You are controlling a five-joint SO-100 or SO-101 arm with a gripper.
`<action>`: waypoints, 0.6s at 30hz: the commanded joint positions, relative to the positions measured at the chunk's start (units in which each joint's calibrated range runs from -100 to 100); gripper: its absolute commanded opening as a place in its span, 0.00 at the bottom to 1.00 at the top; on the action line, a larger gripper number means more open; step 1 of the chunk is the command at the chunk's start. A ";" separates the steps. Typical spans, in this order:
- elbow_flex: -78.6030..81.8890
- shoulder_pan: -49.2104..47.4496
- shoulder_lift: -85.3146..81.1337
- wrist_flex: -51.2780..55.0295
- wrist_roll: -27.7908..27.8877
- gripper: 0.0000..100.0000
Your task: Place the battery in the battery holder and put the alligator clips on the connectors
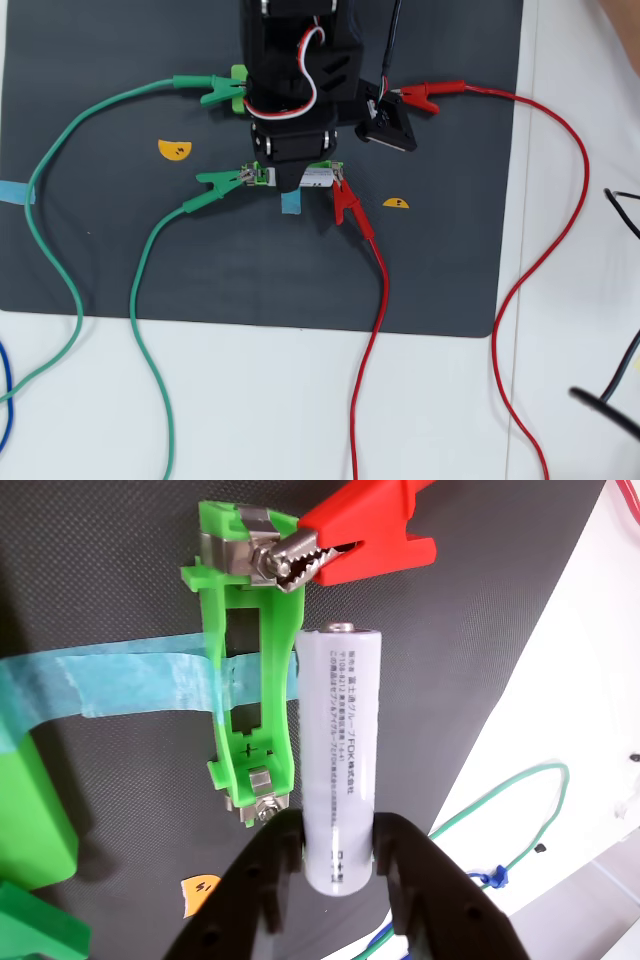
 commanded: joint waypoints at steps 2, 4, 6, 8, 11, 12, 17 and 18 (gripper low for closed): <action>-0.41 -0.59 -0.11 -0.79 0.37 0.01; -0.41 -0.59 -0.03 -0.79 0.42 0.01; -0.41 -0.59 0.23 -0.79 0.48 0.01; -0.76 -0.59 1.50 -0.79 0.48 0.01; -1.20 -0.59 3.88 -0.79 0.48 0.01; -1.20 -0.59 4.14 -0.79 0.48 0.01; -1.20 -0.69 4.65 -0.79 0.48 0.01; -1.20 -0.69 4.65 -0.79 0.48 0.01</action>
